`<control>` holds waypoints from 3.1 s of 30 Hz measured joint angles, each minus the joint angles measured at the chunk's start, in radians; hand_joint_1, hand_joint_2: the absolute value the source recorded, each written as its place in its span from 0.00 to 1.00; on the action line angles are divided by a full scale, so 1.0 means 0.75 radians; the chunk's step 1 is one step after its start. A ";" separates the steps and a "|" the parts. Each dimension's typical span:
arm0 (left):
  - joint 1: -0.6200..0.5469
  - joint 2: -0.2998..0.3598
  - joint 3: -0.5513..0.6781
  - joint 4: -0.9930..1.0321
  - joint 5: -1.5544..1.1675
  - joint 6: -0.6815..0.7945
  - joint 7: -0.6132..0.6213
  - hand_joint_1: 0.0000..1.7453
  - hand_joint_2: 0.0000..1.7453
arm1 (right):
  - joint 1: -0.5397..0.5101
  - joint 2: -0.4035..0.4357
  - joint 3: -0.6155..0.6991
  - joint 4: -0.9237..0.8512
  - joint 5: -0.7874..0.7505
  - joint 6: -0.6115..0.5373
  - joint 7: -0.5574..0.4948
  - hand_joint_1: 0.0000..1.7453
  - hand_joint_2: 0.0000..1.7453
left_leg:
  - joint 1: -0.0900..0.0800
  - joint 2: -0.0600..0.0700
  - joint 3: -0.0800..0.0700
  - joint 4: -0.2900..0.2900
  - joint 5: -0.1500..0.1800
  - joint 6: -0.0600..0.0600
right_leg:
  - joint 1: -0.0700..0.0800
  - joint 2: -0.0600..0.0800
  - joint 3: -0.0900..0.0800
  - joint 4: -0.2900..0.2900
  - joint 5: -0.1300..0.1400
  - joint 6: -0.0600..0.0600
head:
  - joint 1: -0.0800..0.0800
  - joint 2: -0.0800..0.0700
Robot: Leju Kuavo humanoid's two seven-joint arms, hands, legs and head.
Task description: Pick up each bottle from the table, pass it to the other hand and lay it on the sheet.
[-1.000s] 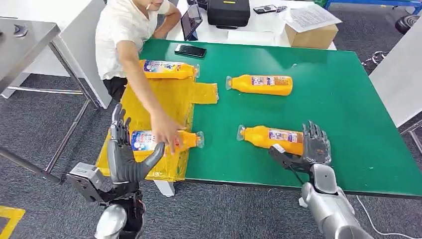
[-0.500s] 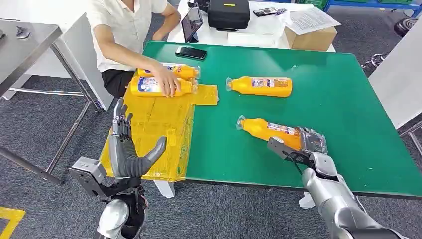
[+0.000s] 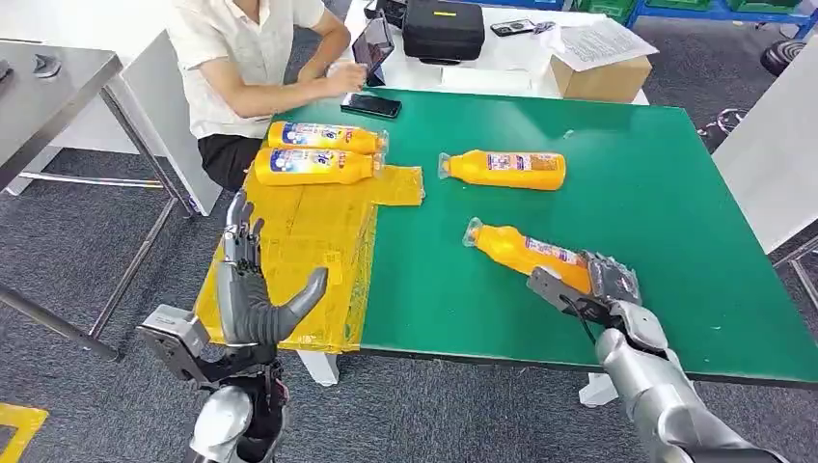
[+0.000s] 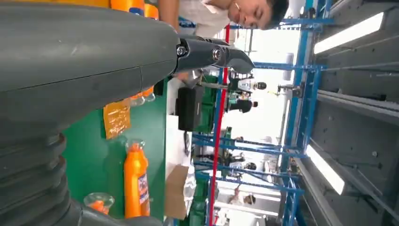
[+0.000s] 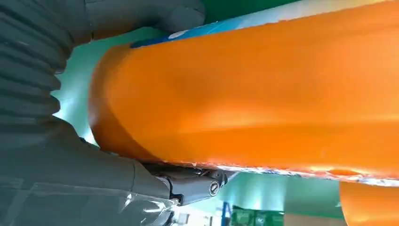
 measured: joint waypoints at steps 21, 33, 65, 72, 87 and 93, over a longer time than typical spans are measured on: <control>-0.070 0.035 -0.148 0.513 0.656 -0.355 0.335 0.00 1.00 | 0.352 0.373 0.353 -0.756 -1.190 0.362 -0.488 1.00 1.00 | 0.001 0.010 -0.029 0.000 0.006 -0.003 | 0.001 0.007 -0.019 0.007 0.007 -0.007 | -0.001 0.000; -0.105 0.051 -0.163 0.515 0.606 -0.348 0.265 0.00 1.00 | 0.370 0.382 0.575 -0.803 -1.121 0.394 -0.437 1.00 1.00 | 0.001 0.008 -0.033 0.000 0.006 -0.004 | 0.001 0.005 -0.022 0.007 0.007 -0.007 | -0.001 0.000; -0.144 0.040 -0.125 0.456 0.499 -0.431 0.252 1.00 1.00 | 0.245 0.427 0.757 -0.512 -0.989 0.275 -0.413 1.00 1.00 | 0.001 0.008 -0.034 0.000 0.006 -0.004 | 0.001 0.005 -0.023 0.007 0.007 -0.007 | -0.001 0.000; -0.165 0.040 -0.125 0.484 0.474 -0.424 0.232 1.00 1.00 | 0.248 0.427 0.762 -0.520 -1.017 0.286 -0.417 0.00 1.00 | 0.001 0.007 -0.034 0.000 0.006 -0.004 | 0.001 0.005 -0.023 0.007 0.007 -0.007 | -0.001 0.000; -0.158 0.040 0.044 0.354 0.136 0.138 -0.059 1.00 1.00 | 0.427 0.456 0.775 -0.698 -0.881 -0.339 -0.537 0.00 0.00 | 0.002 0.005 -0.034 0.000 0.006 -0.004 | 0.001 0.003 -0.024 0.007 0.006 -0.007 | -0.001 0.000; -0.142 0.059 0.111 0.255 -0.160 0.324 -0.134 1.00 1.00 | 0.543 0.465 0.590 -0.820 -0.787 -0.542 -0.658 0.00 0.00 | 0.001 0.002 -0.035 0.000 0.006 -0.003 | 0.001 0.001 -0.023 0.007 0.006 -0.007 | -0.001 0.000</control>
